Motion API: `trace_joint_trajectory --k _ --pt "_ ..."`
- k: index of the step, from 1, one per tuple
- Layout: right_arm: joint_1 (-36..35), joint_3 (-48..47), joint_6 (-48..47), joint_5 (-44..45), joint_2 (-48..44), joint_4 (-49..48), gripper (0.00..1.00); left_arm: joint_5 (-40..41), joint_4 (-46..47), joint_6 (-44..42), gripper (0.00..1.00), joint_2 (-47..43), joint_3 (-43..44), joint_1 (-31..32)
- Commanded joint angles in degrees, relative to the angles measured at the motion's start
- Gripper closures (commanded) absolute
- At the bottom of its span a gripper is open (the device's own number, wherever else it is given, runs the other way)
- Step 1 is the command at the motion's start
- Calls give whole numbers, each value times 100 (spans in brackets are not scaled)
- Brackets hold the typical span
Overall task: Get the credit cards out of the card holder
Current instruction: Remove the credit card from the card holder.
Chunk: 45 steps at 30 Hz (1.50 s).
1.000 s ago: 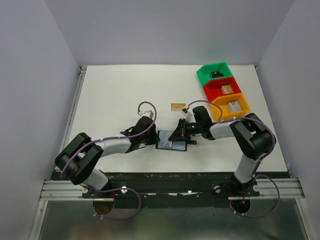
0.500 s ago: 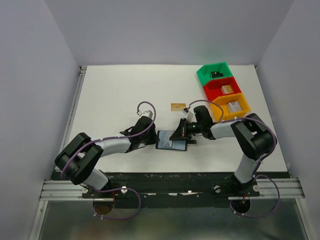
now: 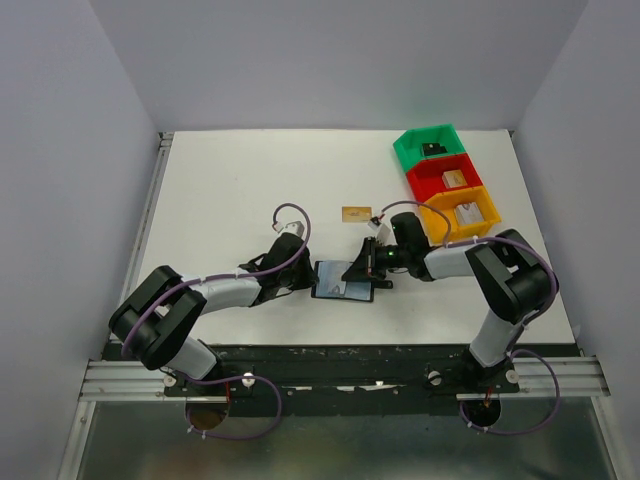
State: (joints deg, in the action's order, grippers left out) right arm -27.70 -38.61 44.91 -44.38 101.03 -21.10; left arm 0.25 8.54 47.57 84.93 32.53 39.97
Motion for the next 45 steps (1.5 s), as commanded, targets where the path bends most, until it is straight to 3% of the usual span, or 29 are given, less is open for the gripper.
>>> trace_joint_trajectory --k 1,33,45 --pt "46 99 -96 8 -163 10 87 212 -889 -117 100 165 -318 -68" --pt "222 337 -571 404 -752 827 100 221 -704 -29 100 -187 -625 -77" --pt "222 135 -948 878 -1243 1854 100 397 -1099 -222 100 -1065 -556 -77"
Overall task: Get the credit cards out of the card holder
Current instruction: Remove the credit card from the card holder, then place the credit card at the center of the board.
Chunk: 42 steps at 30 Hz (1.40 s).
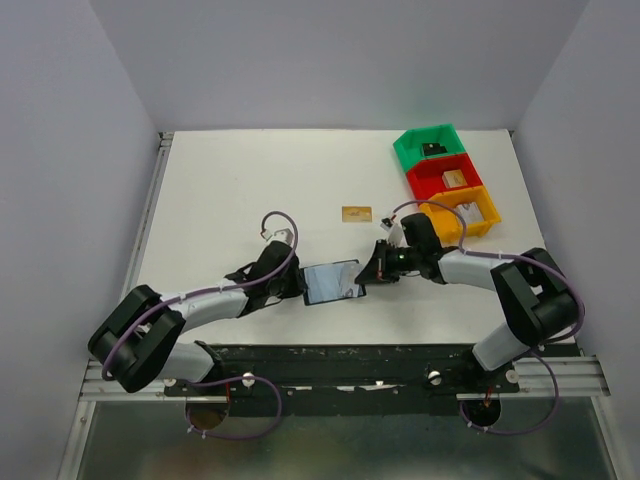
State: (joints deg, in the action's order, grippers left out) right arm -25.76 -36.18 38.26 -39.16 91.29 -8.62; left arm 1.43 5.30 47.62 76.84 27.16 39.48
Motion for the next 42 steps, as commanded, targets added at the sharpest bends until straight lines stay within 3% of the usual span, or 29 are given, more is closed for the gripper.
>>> trace_joint_trajectory --k 1,4,6,8,10,12,16,18,22,27,32,42 --pt "27 -160 -336 417 -347 738 100 287 -828 -261 100 -327 26 -29" --pt "27 -266 -477 593 -637 1151 100 288 -960 -393 96 -573 184 -29" --pt "36 -363 -600 698 -874 1415 100 288 -1057 -455 73 -713 307 -29" --pt "27 -451 -749 769 -1112 1626 100 314 -1206 -490 43 -889 474 -28" --pt "27 -538 -907 673 -1366 1784 100 375 -1416 -516 27 -1074 658 -29" --pt "10 -714 -1135 349 -1499 1951 100 463 -1619 -516 21 -1311 834 -29" --pt "-210 -1144 -1715 -91 -1649 2364 100 508 -1647 -586 16 -2065 879 -37" --pt "-342 -1381 -1953 -564 -1667 2523 100 132 -1235 -701 16 -2540 678 -116" --pt "-614 -1821 -2147 -1408 -1614 2839 100 -1589 196 -990 16 -3480 133 -528" --pt "-869 -2094 -2191 -2209 -1684 2989 100 -3444 674 -1149 14 -4229 17 -1117" --pt "-1124 -2445 -2595 -2158 -1737 3595 100 -4887 472 -1290 21 -3932 474 -1303" --pt "-1484 -3034 -3070 -1833 -1720 4448 100 -6128 1254 -877 35 -3149 624 -1303"
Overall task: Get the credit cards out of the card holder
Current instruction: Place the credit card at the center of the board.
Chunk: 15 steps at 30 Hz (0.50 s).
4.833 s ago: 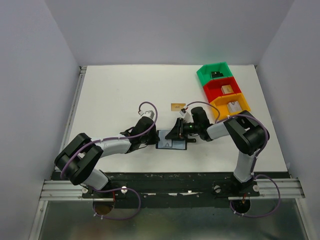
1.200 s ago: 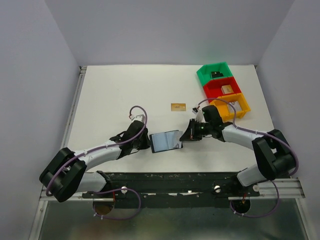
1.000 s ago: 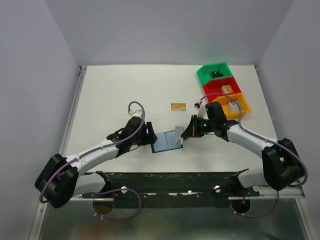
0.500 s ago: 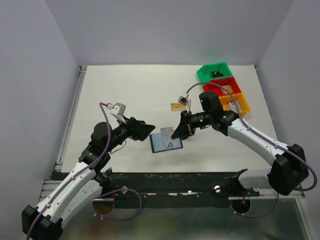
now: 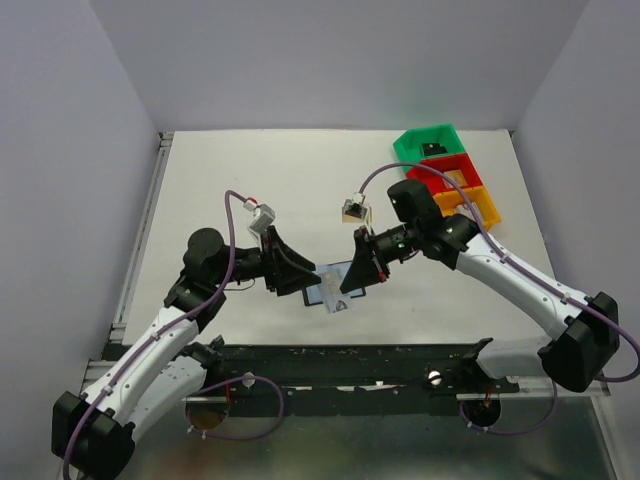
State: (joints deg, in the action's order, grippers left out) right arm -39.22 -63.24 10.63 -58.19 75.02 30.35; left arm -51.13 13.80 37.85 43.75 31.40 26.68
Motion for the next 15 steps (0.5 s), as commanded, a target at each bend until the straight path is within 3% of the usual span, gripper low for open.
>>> trace_joint_trajectory --k 1,7,11,15 --pt "-156 -355 -325 106 -85 595 100 -907 395 83 35 195 217 -22" --pt "-252 -487 -413 177 -5 709 100 -1127 439 83 39 319 279 -22" --pt "-279 -522 -430 221 39 736 100 -1241 536 109 50 362 253 -22" --pt "-305 -575 -483 230 56 779 100 -1267 483 48 53 398 253 -22"
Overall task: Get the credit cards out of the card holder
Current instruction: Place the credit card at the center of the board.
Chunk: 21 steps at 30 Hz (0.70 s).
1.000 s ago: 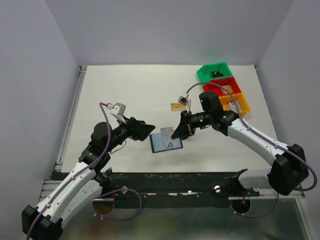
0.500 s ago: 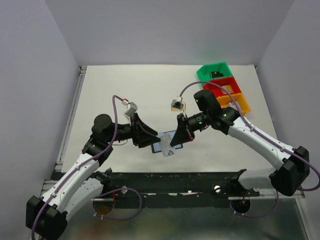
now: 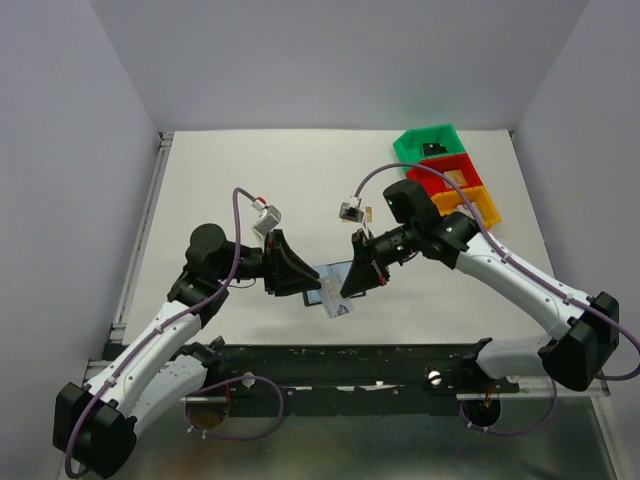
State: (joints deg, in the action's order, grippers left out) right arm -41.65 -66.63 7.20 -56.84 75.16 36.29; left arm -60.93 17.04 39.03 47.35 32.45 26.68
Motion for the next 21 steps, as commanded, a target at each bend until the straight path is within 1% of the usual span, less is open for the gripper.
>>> trace_joint_trajectory --k 1,7,12,16,19,20,21 --pt "-71 -254 -149 111 60 203 100 -306 168 -71 55 55 165 -22" --pt "-133 -368 -184 164 69 290 100 -350 195 -62 57 125 174 -22" --pt "-186 -456 -210 191 105 361 100 -411 335 8 65 160 157 -13" --pt "-212 -509 -254 217 148 405 100 -499 432 52 77 204 157 -4" --pt "-221 -544 -272 217 157 440 100 -517 467 70 92 195 122 13" --pt "-221 -553 -272 235 157 449 100 -517 485 70 98 178 113 13" --pt "-221 -561 -263 243 157 449 100 -508 493 79 100 160 104 13"
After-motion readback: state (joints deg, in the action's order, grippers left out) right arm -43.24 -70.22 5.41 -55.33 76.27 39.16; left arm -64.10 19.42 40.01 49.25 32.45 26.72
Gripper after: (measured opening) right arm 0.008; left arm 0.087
